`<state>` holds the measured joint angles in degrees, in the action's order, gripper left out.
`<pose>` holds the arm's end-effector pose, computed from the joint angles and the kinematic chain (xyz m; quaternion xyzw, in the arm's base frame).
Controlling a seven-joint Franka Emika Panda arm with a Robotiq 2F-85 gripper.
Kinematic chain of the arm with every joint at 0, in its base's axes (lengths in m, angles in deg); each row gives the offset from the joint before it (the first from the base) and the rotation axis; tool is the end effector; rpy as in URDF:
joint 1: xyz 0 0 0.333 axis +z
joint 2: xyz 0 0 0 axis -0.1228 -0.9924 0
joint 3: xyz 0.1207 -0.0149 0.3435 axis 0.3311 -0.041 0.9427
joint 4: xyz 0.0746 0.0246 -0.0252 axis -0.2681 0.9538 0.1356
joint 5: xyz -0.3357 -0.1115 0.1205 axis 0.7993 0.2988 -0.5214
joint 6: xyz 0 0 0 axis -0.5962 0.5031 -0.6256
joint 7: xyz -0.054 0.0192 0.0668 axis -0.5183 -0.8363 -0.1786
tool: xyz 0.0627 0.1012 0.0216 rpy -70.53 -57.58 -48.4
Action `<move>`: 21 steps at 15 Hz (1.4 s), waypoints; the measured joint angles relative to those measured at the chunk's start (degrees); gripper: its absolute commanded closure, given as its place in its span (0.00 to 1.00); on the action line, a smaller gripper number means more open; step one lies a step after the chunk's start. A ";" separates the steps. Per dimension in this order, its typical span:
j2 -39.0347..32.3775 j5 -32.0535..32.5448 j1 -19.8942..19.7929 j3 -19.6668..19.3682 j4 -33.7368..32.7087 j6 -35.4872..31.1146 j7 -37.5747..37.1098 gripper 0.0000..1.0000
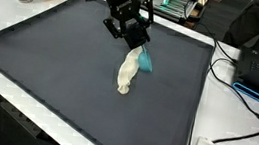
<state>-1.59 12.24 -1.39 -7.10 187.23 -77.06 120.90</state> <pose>0.6198 0.0992 0.3567 -0.9182 -0.2221 -0.1153 0.3070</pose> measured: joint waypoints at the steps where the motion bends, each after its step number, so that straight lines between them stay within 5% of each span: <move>1: -0.17 -1.12 0.00 -0.78 0.07 1.45 0.85 0.75; 21: -4.59 -6.73 -0.05 -11.79 0.15 25.29 9.68 0.75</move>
<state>-6.18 5.51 -1.43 -18.90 187.38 -51.77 130.59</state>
